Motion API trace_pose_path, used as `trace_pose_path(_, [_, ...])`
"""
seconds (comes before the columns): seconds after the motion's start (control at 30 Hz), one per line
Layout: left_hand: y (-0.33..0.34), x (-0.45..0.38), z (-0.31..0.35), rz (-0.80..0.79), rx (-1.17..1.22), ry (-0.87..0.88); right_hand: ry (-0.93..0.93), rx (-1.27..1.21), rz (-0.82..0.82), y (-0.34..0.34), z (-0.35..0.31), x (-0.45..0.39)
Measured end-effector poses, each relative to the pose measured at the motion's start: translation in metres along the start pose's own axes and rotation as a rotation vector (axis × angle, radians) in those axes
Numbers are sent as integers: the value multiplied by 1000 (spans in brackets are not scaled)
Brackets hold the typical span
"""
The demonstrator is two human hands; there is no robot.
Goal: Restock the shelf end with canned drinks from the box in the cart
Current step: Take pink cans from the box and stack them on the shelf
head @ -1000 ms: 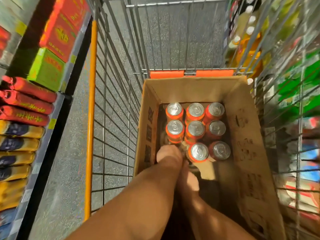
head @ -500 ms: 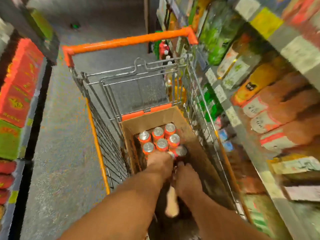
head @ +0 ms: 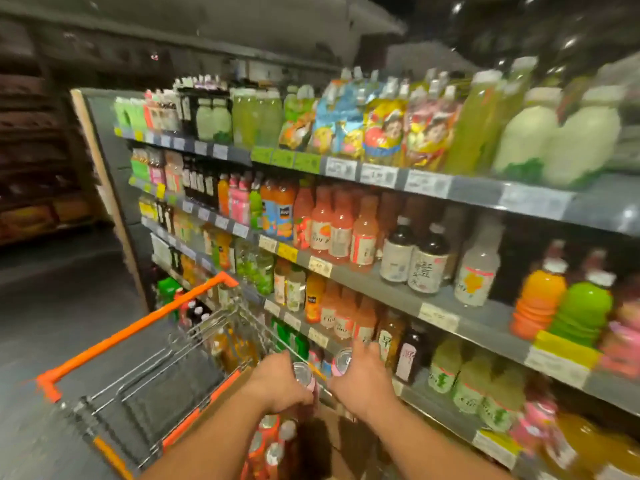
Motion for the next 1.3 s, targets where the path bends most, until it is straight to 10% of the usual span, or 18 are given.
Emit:
trace_pose_path(0.23, [-79,28,203,107,153,545,69,-132,439,-186,24,62])
trace_pose_path(0.7, [-128,99,479,253,531,961,-12,-135,905,-436,80,206])
trace_pose_path(1.3, [-93,63,673,54,731,1137,90,-200,1143,-566,218,227])
Point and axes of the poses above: each hand's wrist, its own x-axis away from the middle knuckle, its own y-axis out of the palm, z = x × y, the point moved 5 cm from there along -x, towards the middle knuckle, and after that the axes turned 9 degrees about -z, right-handed, at the moved point
